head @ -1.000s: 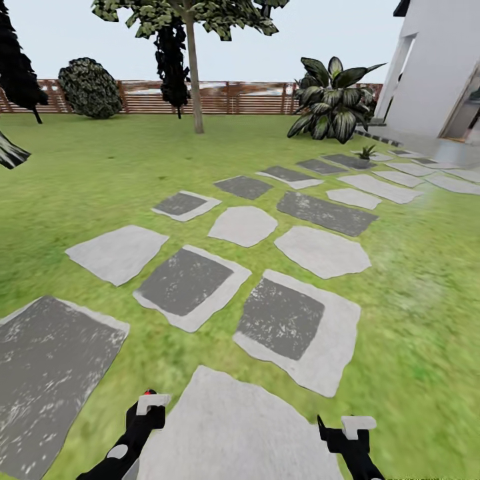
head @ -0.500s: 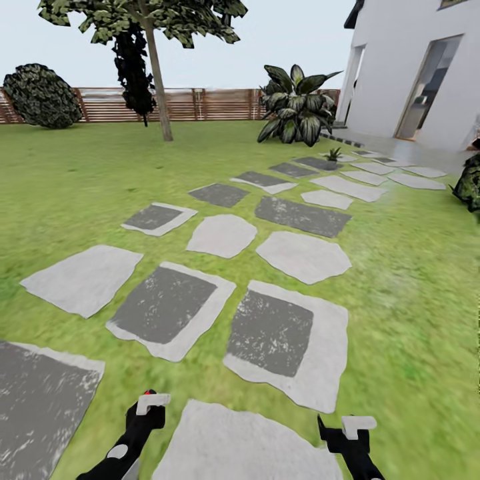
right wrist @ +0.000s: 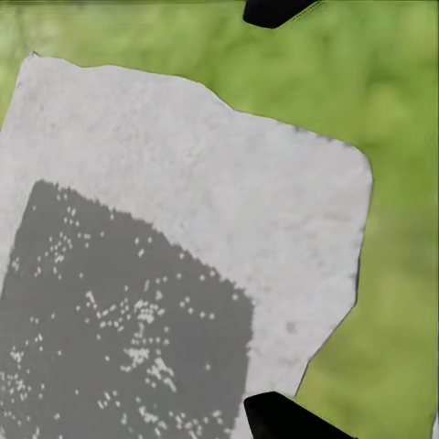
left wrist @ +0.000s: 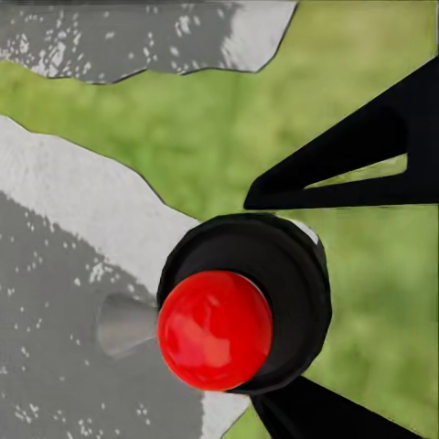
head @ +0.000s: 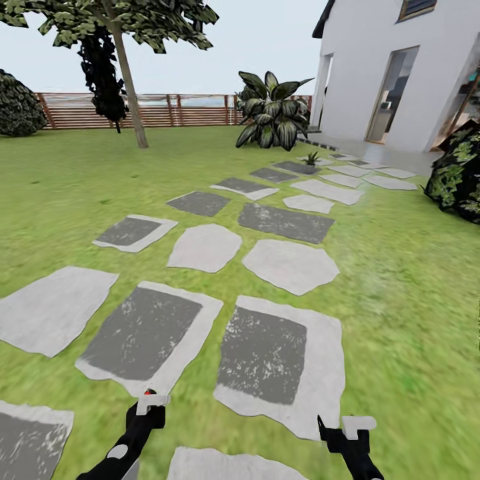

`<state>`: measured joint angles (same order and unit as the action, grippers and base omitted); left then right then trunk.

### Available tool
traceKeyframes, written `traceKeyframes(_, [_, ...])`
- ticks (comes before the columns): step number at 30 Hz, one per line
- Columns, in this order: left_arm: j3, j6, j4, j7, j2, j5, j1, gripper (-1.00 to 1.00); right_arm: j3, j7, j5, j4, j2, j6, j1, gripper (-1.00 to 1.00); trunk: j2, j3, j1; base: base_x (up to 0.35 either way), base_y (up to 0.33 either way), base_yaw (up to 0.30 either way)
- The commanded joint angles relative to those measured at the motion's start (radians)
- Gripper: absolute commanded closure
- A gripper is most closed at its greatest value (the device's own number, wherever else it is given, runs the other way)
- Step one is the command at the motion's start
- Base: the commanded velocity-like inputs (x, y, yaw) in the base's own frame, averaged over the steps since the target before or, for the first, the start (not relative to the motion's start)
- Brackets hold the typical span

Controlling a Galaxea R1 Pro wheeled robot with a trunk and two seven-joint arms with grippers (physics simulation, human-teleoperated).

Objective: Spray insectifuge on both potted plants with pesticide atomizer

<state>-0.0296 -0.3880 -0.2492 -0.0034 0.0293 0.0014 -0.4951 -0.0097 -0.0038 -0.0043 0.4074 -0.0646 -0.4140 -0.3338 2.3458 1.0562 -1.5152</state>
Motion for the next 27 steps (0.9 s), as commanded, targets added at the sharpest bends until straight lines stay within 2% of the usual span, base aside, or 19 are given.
traceKeyframes(1, [-0.003,-0.003,0.001,-0.001,0.000,0.000,0.000,1.00,-0.001,-0.001,0.000,-0.001,0.000,-0.003,-0.001,-1.00,0.000,-0.001,0.000,0.336,0.086,-0.158])
traceKeyframes(27, [-0.003,-0.003,0.000,0.000,-0.002,0.000,0.000,1.00,0.000,-0.001,0.000,-0.007,0.001,-0.003,-0.001,-1.00,0.000,-0.035,0.000,0.336,0.099,-0.110])
